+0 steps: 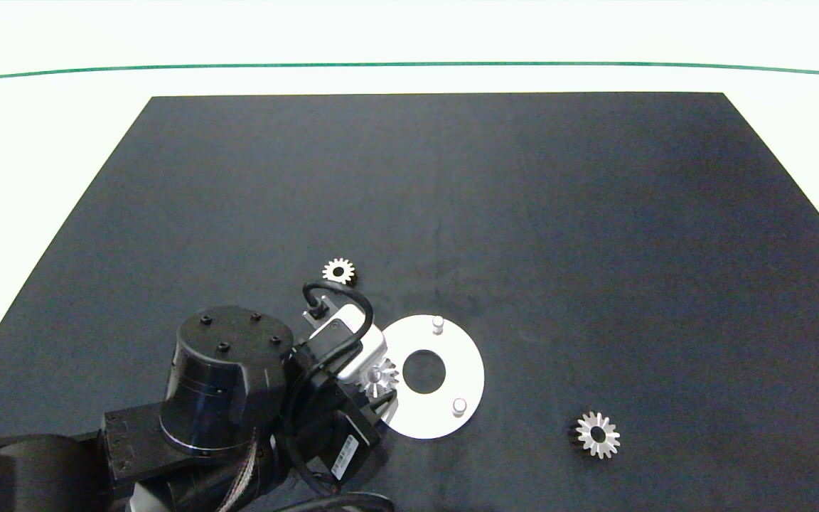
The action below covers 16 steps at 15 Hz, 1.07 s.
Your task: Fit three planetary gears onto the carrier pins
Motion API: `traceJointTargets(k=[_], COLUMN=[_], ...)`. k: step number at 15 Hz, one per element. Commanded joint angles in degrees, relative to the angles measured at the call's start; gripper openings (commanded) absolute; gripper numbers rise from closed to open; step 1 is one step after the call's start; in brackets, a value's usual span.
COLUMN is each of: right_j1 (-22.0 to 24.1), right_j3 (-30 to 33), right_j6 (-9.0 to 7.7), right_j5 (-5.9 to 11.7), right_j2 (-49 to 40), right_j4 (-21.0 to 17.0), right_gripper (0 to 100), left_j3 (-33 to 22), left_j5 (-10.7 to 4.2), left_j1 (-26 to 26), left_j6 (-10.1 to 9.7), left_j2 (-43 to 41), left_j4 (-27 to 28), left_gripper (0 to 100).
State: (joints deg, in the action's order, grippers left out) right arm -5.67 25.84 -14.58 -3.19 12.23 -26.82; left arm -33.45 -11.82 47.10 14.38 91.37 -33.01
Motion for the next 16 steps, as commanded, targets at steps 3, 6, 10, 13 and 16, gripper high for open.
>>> traceJointTargets(k=[3,6,10,13,16], right_j1=[0.0,0.0,0.0,0.0,0.0], right_j3=[0.0,0.0,0.0,0.0,0.0], right_j6=[-0.1,-0.1,-0.1,-0.1,-0.1], right_j5=[-0.06,-0.06,-0.06,-0.06,-0.15], right_j2=[-0.3,-0.4,-0.4,-0.3,-0.2], right_j4=[-0.2,-0.3,-0.2,-0.3,-0.3], right_gripper=[100,100,100,100,100], left_j3=[-0.2,-0.4,-0.2,0.4,0.3], left_j5=[-0.13,-0.13,-0.13,-0.04,-0.13], left_j1=[-0.3,-0.4,-0.5,-0.6,-0.6], left_j6=[1.17,1.26,1.17,1.08,0.91], left_j2=[0.5,0.4,0.1,-0.1,-0.1], left_j4=[-0.1,-0.1,-0.1,-0.1,-0.2], left_gripper=[0,0,0,0,0])
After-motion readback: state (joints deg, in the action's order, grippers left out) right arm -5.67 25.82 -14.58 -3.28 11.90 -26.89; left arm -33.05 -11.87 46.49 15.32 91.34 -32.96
